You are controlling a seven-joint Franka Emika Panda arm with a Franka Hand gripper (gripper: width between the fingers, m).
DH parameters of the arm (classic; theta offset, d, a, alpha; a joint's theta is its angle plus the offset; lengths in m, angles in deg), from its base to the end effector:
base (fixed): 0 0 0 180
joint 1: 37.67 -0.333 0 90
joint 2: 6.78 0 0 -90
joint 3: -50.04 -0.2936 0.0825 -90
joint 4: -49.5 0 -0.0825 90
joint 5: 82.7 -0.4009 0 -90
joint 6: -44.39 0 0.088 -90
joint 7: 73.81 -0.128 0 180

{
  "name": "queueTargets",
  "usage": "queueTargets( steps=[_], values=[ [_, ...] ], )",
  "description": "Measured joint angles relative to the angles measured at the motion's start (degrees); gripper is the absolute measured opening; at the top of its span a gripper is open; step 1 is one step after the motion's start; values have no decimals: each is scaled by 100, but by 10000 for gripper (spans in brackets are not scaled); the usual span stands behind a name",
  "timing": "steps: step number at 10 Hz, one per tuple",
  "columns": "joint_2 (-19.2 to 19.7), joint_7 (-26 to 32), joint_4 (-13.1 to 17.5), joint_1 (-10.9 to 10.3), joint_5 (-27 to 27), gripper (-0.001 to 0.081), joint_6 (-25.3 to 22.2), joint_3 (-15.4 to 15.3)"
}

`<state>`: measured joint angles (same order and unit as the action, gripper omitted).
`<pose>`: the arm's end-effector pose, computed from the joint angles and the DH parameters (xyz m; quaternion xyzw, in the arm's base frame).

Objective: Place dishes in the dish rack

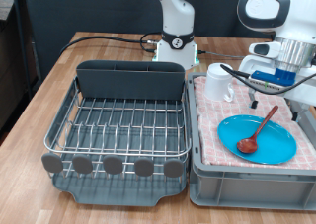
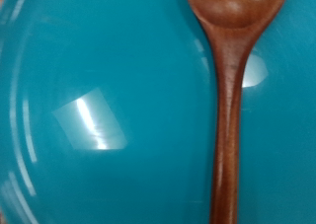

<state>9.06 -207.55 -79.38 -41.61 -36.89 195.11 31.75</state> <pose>0.5106 0.2251 0.2015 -0.7874 0.5885 -0.1811 0.0303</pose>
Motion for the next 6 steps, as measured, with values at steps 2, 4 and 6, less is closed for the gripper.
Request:
queueTargets(
  steps=[2, 4, 6],
  values=[
    [157, -281, -7, -4, 242, 802, 61, 104],
    [261, -824, -19, -38, 582, 802, 132, 208],
    [339, -1072, -35, -45, 814, 802, 259, 254]
  ],
)
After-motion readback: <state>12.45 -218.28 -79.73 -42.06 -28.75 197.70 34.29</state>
